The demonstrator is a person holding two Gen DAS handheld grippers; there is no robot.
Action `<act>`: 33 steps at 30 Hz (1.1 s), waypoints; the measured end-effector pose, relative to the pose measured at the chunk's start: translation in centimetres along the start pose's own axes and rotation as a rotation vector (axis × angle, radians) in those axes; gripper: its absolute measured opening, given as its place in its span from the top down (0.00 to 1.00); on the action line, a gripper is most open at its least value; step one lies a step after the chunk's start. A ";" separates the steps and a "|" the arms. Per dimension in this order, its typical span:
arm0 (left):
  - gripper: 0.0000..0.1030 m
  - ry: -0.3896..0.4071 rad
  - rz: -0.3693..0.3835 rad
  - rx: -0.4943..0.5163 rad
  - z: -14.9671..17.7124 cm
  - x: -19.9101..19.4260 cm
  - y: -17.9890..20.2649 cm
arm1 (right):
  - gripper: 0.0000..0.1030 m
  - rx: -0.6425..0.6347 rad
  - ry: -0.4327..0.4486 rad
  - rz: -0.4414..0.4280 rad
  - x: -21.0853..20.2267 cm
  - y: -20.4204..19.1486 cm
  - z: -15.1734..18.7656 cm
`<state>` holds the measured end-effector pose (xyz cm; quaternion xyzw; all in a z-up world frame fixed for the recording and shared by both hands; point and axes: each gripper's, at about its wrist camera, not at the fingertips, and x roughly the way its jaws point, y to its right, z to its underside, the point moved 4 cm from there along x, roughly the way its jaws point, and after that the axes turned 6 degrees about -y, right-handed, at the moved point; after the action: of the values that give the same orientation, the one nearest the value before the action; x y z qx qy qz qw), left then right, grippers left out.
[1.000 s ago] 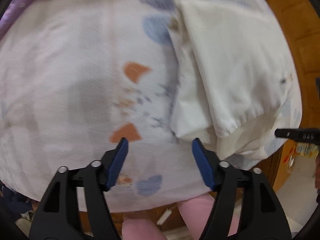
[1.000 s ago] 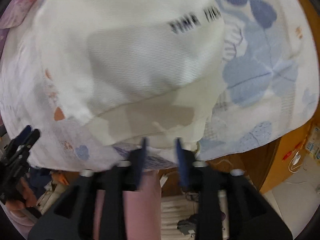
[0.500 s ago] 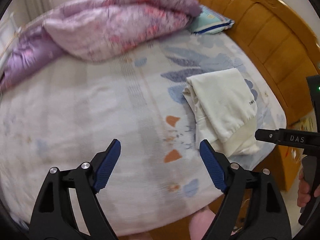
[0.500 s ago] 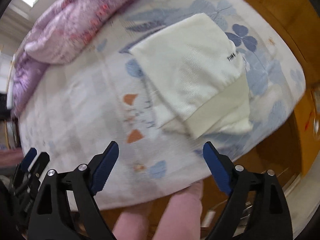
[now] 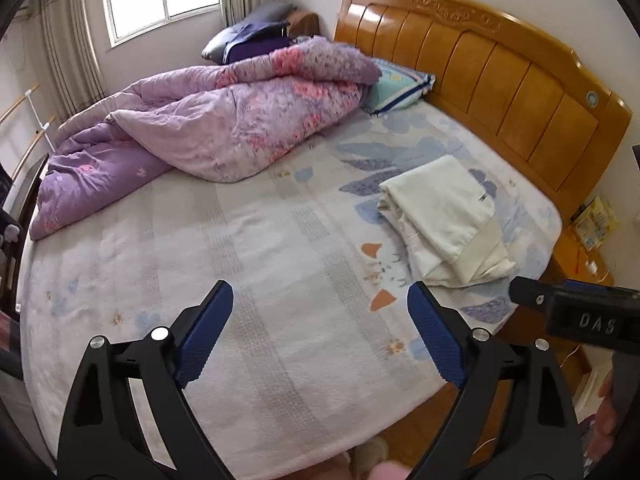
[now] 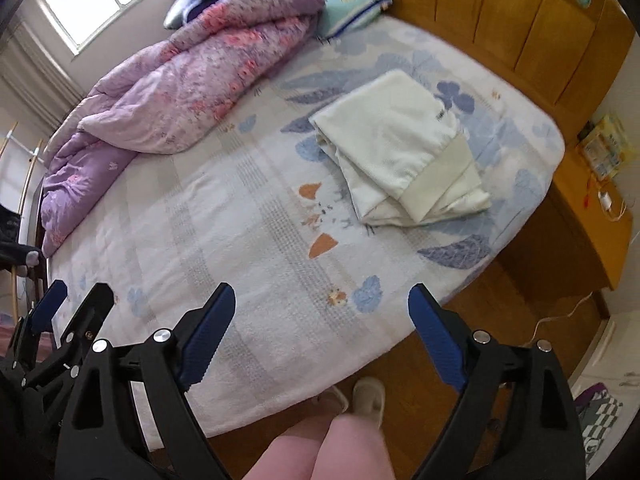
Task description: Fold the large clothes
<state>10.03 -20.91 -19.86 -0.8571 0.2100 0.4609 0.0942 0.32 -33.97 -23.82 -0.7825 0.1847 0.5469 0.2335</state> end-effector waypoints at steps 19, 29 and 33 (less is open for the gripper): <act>0.13 0.057 0.040 -0.084 3.1 -6.6 1.4 | 0.14 -0.061 0.205 0.039 -6.5 0.2 5.3; 0.13 0.112 0.089 -0.010 2.0 -7.8 1.7 | 0.14 -0.005 0.269 0.058 -7.8 -0.4 4.3; 0.13 0.110 0.092 -0.002 2.0 -7.8 2.0 | 0.13 -0.001 0.272 0.063 -8.0 -0.1 4.4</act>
<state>3.81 -19.87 -14.41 -0.8707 0.2535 0.4172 0.0602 -5.73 -31.14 -17.54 -0.8433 0.2388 0.4428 0.1888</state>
